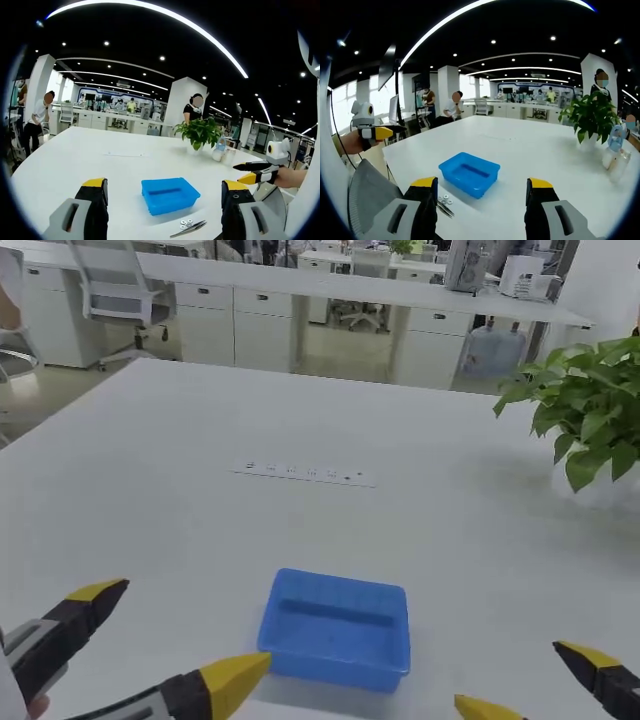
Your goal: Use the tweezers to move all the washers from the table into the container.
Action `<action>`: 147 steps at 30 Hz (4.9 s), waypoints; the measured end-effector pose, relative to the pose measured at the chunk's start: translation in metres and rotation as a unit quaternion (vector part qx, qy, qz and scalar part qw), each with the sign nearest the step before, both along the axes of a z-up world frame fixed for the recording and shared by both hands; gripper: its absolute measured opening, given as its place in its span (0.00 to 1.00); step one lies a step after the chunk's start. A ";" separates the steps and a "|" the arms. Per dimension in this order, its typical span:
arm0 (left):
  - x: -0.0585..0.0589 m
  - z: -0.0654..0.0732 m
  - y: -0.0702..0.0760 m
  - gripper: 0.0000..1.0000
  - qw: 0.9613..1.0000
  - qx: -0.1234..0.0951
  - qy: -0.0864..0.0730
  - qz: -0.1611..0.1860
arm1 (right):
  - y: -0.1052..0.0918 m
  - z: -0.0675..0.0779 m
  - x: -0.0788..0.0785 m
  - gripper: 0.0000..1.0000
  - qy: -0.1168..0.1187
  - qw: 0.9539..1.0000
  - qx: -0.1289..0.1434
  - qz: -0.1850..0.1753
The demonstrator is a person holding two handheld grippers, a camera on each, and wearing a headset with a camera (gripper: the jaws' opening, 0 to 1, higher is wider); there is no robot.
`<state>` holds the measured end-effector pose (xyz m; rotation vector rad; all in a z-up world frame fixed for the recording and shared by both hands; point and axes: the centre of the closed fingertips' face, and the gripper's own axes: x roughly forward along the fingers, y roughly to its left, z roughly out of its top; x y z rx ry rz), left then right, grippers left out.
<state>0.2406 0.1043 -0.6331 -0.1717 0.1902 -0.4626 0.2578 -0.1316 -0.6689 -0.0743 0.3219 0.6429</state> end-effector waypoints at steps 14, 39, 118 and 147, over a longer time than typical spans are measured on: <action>0.007 -0.008 -0.006 0.96 1.000 0.009 0.012 -0.016 | 0.000 -0.005 0.002 0.70 0.007 1.000 0.000 -0.006; -0.005 -0.055 -0.035 0.86 0.988 0.084 0.077 -0.106 | 0.020 -0.015 0.000 0.61 0.012 0.999 -0.021 0.031; -0.045 -0.097 -0.109 0.00 0.828 0.329 0.071 -0.449 | 0.117 -0.111 -0.058 0.18 0.095 0.894 -0.210 0.385; -0.019 -0.093 -0.107 0.00 0.824 0.363 0.070 -0.429 | 0.140 -0.118 -0.030 0.06 0.088 0.908 -0.167 0.375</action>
